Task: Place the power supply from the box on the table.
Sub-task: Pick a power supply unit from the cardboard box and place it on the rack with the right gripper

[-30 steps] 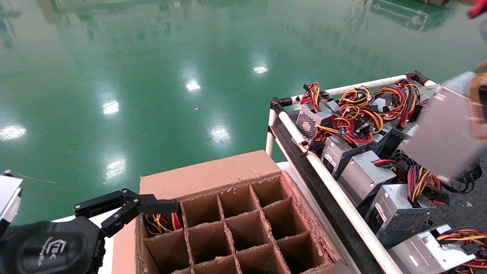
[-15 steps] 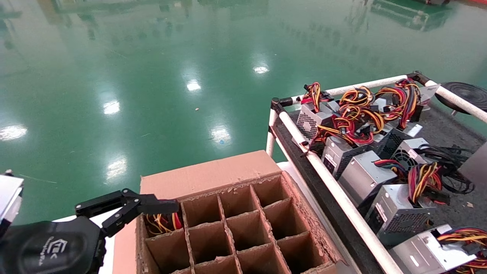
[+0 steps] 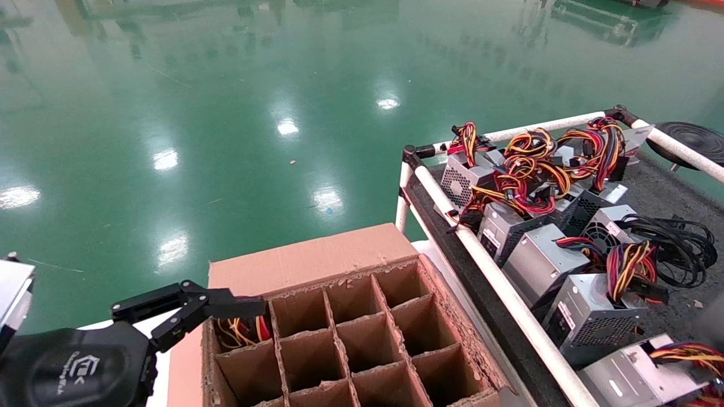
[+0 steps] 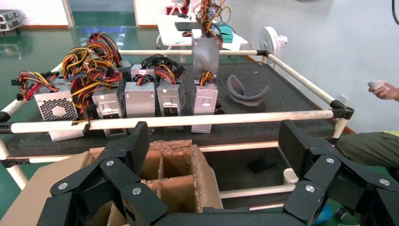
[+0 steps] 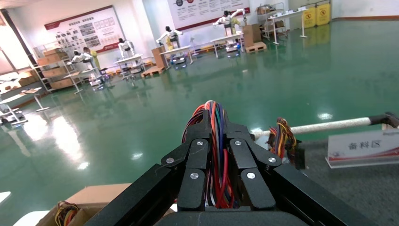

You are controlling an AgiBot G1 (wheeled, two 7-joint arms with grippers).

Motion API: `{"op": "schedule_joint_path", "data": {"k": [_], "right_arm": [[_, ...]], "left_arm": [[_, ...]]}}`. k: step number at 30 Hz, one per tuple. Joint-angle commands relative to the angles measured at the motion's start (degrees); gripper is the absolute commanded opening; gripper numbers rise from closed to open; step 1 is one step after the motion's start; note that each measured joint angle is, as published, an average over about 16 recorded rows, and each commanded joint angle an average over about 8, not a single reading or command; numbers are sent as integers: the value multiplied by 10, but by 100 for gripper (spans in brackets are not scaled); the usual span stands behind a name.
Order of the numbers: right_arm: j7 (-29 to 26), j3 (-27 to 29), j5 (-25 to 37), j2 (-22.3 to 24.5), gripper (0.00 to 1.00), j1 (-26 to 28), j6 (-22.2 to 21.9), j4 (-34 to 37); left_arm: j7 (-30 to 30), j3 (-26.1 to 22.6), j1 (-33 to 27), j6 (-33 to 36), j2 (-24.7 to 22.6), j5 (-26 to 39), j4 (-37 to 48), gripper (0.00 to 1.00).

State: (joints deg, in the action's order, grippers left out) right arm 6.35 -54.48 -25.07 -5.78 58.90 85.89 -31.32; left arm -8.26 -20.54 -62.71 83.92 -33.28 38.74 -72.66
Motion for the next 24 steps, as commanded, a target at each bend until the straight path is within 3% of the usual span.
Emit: {"op": "schedule_joint_path", "data": {"k": [1, 14, 24], "right_arm": [[6, -7, -15, -1, 0, -18, 8, 6], [59, -29, -60, -26, 0, -74, -36, -52], [112, -42, -106, -58, 0, -119, -112, -114]], "left_arm": [[0, 0, 0, 0, 0, 0, 0, 100], [0, 0, 0, 0, 0, 0, 0, 100], [0, 0, 0, 0, 0, 0, 0, 100]]}}
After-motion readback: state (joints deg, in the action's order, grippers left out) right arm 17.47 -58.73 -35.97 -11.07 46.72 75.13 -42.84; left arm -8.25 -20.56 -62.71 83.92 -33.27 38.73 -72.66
